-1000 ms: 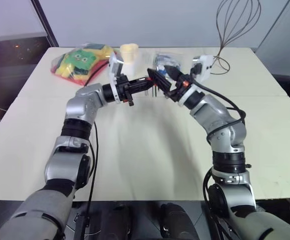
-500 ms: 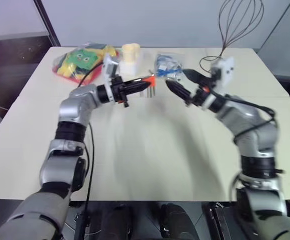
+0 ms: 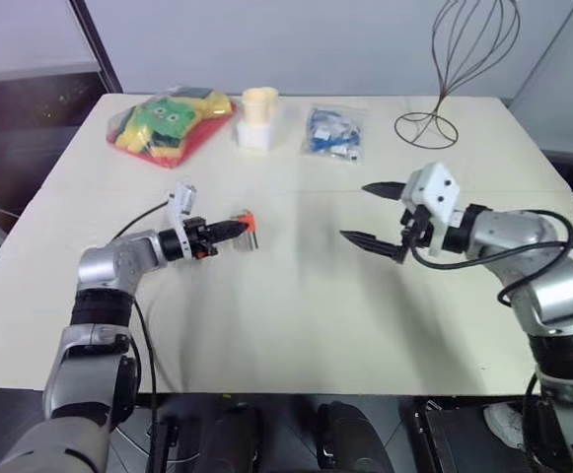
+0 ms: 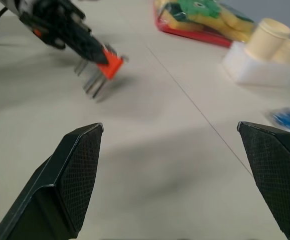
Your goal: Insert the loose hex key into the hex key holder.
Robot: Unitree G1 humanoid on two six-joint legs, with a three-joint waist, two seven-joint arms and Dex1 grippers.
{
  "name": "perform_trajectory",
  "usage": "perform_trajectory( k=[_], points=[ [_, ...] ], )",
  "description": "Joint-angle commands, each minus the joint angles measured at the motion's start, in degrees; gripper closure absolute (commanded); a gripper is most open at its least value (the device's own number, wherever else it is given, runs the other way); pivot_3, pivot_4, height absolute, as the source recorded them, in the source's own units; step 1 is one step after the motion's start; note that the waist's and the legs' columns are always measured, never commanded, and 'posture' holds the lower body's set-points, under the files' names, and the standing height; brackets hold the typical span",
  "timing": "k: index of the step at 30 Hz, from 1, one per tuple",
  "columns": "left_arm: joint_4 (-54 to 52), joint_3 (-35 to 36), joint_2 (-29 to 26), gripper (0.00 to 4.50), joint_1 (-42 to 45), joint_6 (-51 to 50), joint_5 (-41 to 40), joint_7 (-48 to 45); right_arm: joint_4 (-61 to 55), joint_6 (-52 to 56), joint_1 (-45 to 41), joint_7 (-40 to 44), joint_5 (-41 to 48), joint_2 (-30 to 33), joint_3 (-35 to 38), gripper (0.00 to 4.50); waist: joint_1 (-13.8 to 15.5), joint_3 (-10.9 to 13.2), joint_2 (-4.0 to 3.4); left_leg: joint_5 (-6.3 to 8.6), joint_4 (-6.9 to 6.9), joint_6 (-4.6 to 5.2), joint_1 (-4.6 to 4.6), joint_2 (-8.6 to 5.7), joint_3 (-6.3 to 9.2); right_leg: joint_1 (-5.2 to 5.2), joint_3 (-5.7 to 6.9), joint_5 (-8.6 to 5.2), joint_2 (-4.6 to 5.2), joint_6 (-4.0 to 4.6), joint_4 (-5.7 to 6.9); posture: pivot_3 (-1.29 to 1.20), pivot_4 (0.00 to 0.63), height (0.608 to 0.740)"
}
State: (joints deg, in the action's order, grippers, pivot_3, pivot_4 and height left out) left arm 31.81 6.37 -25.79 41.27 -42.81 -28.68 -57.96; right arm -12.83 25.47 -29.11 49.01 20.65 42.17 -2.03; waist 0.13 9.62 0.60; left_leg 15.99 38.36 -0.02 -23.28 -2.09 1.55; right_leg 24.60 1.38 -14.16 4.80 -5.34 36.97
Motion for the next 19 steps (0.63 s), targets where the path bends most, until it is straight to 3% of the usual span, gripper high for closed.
perform_trajectory(
  k=[1,6,7,13,19],
  points=[
    [1.75,-0.24,0.01,2.88,1.24,2.79,1.39,-0.53,-0.25,-1.63,-1.58,0.31,-0.73,-0.58,0.42,0.00,0.22,0.00,0.00,0.00,0.00,-0.01,0.00,0.00,0.00,0.00,0.00,0.00,0.00,0.00,0.00,0.00,0.150,0.740],
    [5.05,-0.49,-0.51,0.27,2.02,7.11,4.77,1.73,-0.41,-1.52,-0.99,0.76,-1.20,-0.70,0.70,0.00,0.45,0.00,0.00,-0.01,0.00,-0.03,0.00,0.00,-0.01,0.00,0.00,0.00,0.01,0.00,-0.02,0.00,0.150,0.740],
    [5.78,0.16,-0.77,0.08,2.32,8.64,5.33,3.04,-0.63,-1.44,-0.61,0.90,-1.33,-0.48,0.78,0.00,0.50,0.00,0.00,-0.01,0.00,-0.03,0.01,0.00,-0.01,0.00,0.00,0.00,0.02,0.00,-0.02,0.00,0.150,0.740],
    [4.98,3.27,-4.06,0.08,1.68,17.41,8.00,9.44,-1.48,-1.15,2.23,1.92,-0.97,2.01,3.43,0.00,0.41,0.00,0.00,-0.02,0.00,-0.03,0.01,0.00,-0.01,0.02,0.00,0.00,0.03,0.00,0.00,0.00,0.150,0.740],
    [-16.29,6.80,-7.55,0.08,-8.03,16.42,5.16,11.69,1.03,-0.18,5.74,-0.08,0.56,3.06,9.96,0.00,0.47,0.00,0.00,-0.02,-0.04,-0.05,0.00,-0.01,-0.02,0.04,-0.07,0.00,0.24,0.00,-0.01,0.00,0.150,0.740]
  ],
)
